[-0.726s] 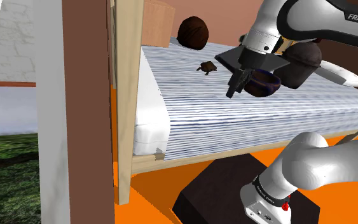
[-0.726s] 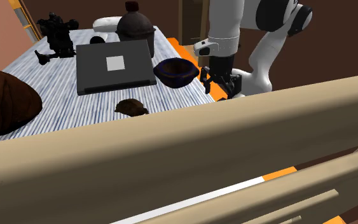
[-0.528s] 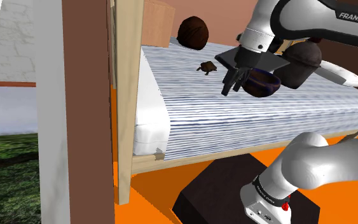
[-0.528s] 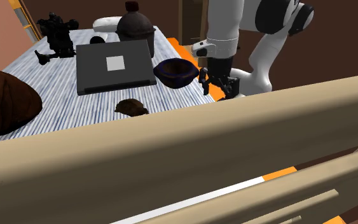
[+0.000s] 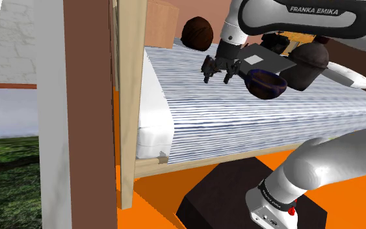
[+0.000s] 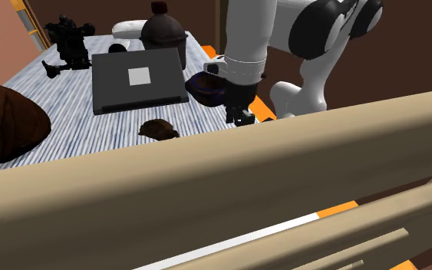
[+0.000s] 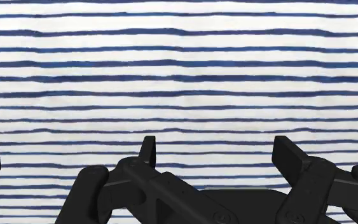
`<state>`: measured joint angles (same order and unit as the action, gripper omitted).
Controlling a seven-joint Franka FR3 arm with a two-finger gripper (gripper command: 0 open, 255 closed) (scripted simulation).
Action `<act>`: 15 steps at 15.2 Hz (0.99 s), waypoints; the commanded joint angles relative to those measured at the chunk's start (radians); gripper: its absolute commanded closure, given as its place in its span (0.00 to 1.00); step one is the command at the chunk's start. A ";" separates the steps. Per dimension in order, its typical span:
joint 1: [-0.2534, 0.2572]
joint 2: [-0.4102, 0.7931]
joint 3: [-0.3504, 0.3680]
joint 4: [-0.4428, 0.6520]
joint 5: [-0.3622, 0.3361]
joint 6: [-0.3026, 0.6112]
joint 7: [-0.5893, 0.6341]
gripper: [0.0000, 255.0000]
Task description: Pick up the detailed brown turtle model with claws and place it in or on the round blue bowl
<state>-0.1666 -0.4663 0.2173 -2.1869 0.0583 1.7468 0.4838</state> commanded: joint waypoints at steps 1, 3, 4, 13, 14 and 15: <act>-0.041 0.076 0.030 0.064 -0.033 0.017 0.127 0.00; -0.076 0.146 0.053 0.128 -0.071 0.022 0.244 0.00; -0.093 0.180 0.062 0.161 -0.092 0.021 0.303 0.00; -0.191 0.461 0.080 0.478 -0.286 -0.070 0.792 0.00; -0.196 0.484 0.075 0.509 -0.303 -0.084 0.833 0.00; -0.196 0.482 0.073 0.494 -0.302 -0.070 0.833 0.00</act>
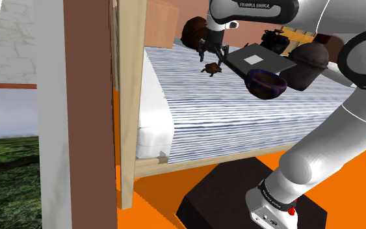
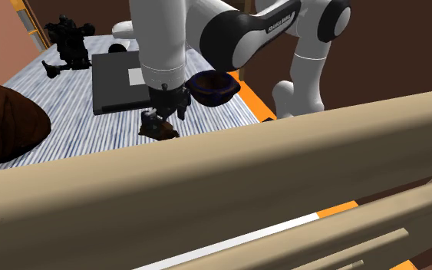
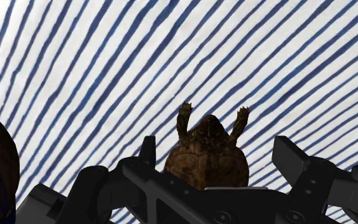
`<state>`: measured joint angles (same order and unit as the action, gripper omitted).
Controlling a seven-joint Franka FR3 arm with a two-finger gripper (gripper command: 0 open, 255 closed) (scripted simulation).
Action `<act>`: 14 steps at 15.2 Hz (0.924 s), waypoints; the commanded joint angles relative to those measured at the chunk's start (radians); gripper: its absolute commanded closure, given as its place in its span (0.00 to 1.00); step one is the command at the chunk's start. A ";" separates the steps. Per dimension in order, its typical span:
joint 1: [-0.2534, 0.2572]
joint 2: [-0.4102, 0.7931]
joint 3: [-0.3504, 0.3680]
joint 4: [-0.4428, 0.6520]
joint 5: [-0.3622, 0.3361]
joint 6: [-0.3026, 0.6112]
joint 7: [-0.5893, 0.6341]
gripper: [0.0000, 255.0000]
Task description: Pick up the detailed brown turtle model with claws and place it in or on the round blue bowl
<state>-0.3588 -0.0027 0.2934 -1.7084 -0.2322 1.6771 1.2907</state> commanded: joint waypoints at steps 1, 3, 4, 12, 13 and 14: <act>-0.005 0.016 -0.005 0.000 -0.012 0.013 0.026 0.00; -0.008 0.014 -0.008 -0.029 -0.012 0.040 0.027 0.00; -0.010 0.013 -0.010 -0.043 -0.012 0.054 0.027 0.00; -0.013 0.012 -0.013 -0.078 -0.014 0.088 0.029 0.00; -0.013 0.012 -0.013 -0.078 -0.014 0.088 0.029 0.00; -0.013 0.012 -0.013 -0.078 -0.014 0.088 0.029 0.00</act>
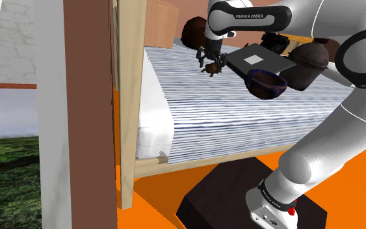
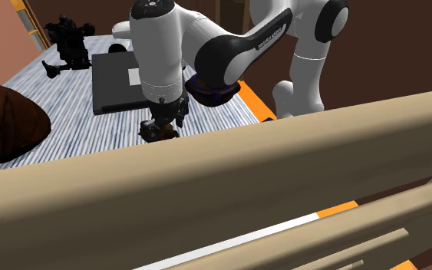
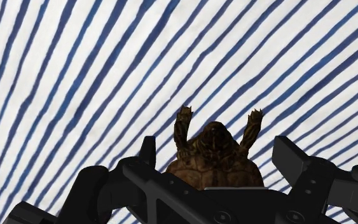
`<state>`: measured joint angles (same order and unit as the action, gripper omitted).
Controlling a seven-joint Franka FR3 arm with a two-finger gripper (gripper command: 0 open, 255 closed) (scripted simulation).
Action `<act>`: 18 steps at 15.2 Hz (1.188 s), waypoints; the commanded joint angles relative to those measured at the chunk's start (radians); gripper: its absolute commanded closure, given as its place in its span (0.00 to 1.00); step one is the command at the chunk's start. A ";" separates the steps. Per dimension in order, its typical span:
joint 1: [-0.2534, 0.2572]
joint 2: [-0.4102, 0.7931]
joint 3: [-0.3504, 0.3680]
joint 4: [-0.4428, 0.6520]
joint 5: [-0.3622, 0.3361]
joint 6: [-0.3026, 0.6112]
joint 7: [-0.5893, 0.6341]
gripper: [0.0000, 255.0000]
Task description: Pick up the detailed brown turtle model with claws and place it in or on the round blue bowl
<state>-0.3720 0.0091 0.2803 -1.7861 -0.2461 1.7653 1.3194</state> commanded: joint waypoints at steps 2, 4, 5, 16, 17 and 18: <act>0.000 0.000 0.000 0.000 0.000 0.000 0.000 1.00; 0.000 0.000 0.000 0.000 0.000 0.000 0.000 1.00; 0.000 0.000 0.000 0.000 0.000 0.000 0.000 1.00; 0.002 0.003 0.002 0.083 0.002 -0.079 -0.016 1.00; 0.002 0.004 0.002 0.098 0.002 -0.092 -0.019 1.00; 0.003 0.005 0.003 0.113 0.002 -0.106 -0.021 1.00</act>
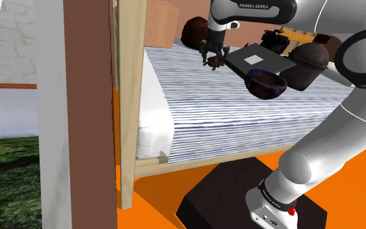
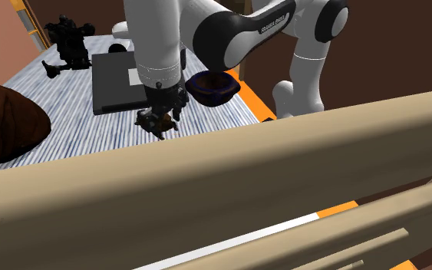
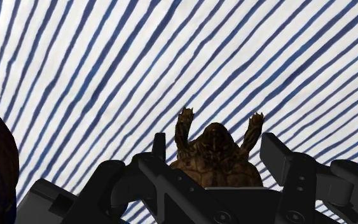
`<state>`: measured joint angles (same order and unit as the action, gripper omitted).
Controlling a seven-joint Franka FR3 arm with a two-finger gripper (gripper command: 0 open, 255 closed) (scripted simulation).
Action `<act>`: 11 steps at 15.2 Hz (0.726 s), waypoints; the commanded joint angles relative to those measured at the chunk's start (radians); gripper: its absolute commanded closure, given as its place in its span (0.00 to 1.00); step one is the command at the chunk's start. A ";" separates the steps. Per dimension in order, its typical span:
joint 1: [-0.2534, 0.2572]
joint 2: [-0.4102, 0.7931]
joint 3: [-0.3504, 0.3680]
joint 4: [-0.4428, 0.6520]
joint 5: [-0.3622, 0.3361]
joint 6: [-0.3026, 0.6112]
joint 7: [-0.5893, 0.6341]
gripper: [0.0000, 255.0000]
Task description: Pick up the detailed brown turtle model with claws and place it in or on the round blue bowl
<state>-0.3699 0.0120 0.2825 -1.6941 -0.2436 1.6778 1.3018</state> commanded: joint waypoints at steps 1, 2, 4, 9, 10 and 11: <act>0.001 0.004 0.001 0.036 0.000 -0.032 -0.006 1.00; 0.001 0.006 0.001 0.052 -0.001 -0.045 -0.008 1.00; 0.002 0.011 0.002 0.085 -0.002 -0.073 -0.013 1.00; 0.006 0.029 0.005 0.173 -0.007 -0.144 -0.024 1.00; 0.007 0.033 0.006 0.192 -0.008 -0.159 -0.026 1.00; 0.008 0.038 0.007 0.212 -0.010 -0.174 -0.028 1.00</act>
<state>-0.3641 0.0415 0.2872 -1.5076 -0.2503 1.5218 1.2736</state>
